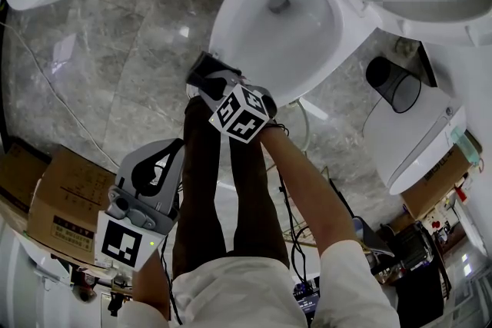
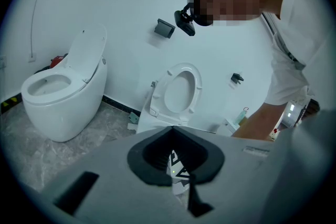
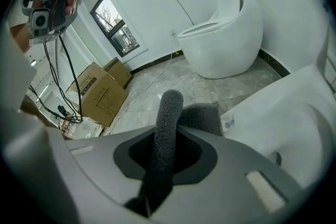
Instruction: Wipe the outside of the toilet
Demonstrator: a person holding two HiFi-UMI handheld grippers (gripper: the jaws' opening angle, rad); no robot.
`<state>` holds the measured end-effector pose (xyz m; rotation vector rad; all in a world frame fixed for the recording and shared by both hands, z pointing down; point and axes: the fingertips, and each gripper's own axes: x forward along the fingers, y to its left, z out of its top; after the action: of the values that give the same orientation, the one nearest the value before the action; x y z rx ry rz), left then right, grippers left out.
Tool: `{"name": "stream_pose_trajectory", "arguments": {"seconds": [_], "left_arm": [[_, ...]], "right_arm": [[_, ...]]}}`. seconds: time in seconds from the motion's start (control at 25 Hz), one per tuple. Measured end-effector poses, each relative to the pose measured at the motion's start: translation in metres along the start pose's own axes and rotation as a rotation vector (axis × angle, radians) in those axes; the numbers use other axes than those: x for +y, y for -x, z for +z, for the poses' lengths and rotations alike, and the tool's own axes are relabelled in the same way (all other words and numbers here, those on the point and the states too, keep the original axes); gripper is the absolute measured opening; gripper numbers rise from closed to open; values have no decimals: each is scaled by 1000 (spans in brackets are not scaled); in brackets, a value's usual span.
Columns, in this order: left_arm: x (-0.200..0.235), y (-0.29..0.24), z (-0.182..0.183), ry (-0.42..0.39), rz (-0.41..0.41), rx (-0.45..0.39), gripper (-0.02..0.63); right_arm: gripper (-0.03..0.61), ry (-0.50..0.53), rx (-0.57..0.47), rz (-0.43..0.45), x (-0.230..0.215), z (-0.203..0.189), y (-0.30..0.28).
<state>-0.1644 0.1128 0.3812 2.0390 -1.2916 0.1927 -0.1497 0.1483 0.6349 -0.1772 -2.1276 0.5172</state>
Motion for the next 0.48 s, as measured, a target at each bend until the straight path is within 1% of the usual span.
{"name": "stream_pose_trajectory", "arguments": {"seconds": [0.48], "left_arm": [[6, -4, 6, 2, 1, 2, -2]], "right_arm": [[60, 33, -1, -19, -32, 18, 7]]}}
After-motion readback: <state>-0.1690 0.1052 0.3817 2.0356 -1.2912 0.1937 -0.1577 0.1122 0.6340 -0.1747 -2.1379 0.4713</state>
